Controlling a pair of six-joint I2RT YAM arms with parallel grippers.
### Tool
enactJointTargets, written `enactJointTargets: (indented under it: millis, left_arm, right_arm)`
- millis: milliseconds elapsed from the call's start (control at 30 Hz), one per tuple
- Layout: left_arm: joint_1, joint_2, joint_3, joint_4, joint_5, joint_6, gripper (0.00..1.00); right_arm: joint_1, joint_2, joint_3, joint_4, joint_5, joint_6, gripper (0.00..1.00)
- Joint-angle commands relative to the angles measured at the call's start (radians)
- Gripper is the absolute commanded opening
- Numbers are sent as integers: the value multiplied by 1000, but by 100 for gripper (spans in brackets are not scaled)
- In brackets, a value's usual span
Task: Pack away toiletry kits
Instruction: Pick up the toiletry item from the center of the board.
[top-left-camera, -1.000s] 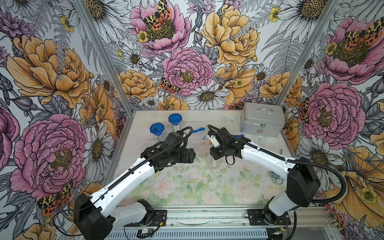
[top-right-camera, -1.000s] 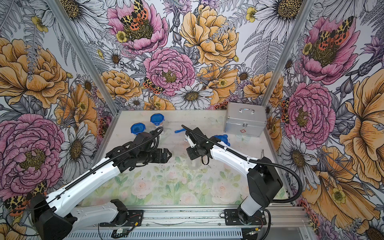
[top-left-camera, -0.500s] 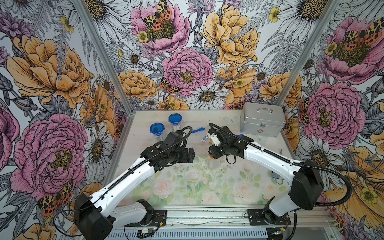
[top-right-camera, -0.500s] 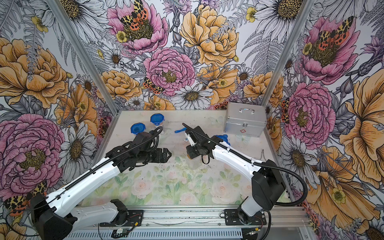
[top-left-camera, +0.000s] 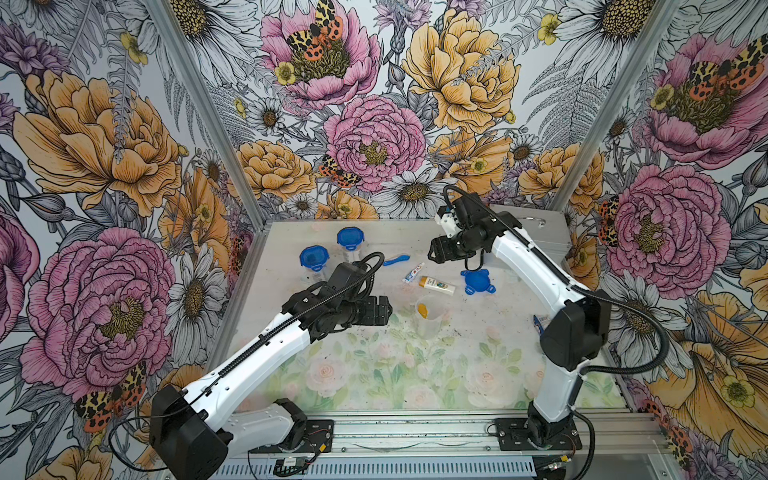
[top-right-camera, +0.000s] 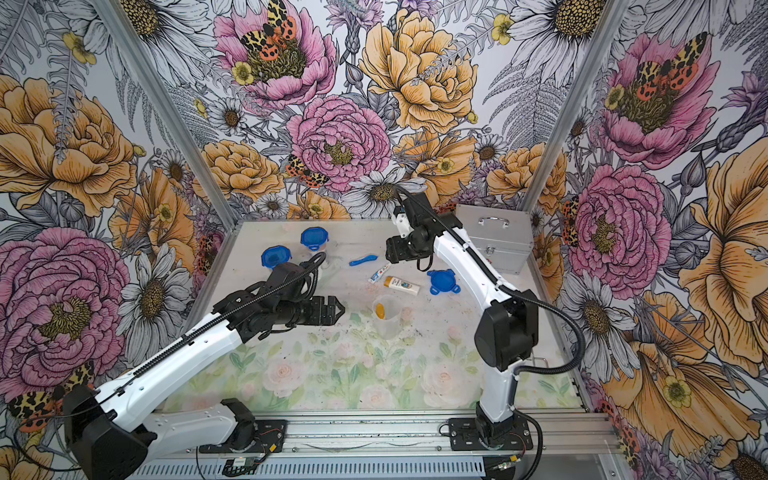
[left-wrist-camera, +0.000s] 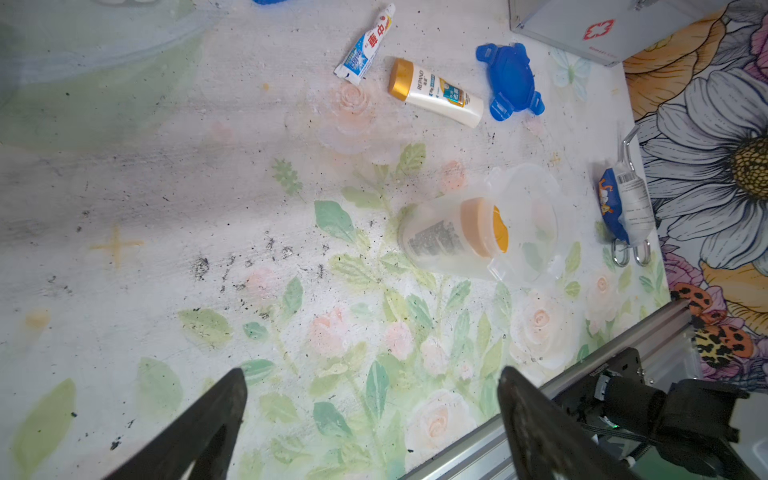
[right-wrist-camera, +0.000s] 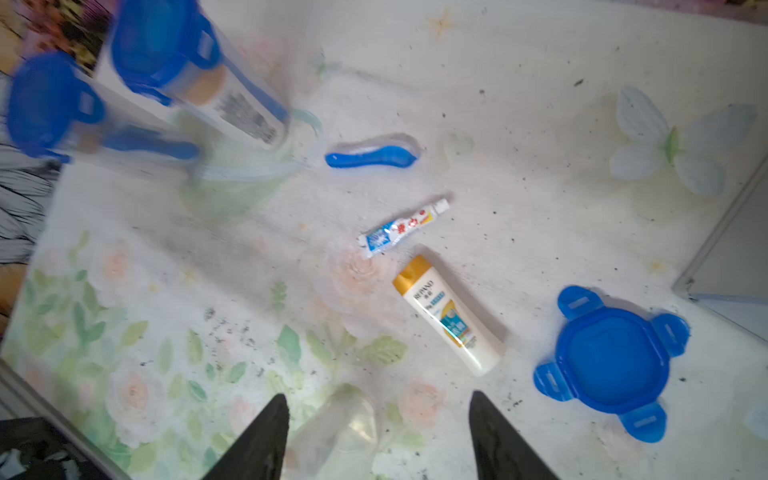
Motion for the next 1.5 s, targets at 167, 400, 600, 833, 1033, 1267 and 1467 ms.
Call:
enactJointTargets:
  millis: [167,400,600,833,1033,1267,1467]
  left_arm:
    - [8,-3,45,-1,50,-51,99]
    - [16,3,72,-22,40,-63,99]
    - [39,10,87,-24,45,-63,99]
    - [44,20,92,-25,37,-63,99]
    - [51,34,104,-25,38,-60,99]
    - [52,41,109,-23,30,-60,99]
    - [86,65,134,-22,106,-95,97]
  right_arm:
    - [-16,213,70,-168,34,-197,69]
    - [-16,348,172,-164,118,-225,69]
    - [-15,414,179,-160,130,-242,69]
    - [-9,438,125,-124,97,-238,62]
    - [3,425,52,-97,118,-237,49]
    - [6,384,-33,-49,156,-223,28]
    - [8,250,-98,28,88,-207,10]
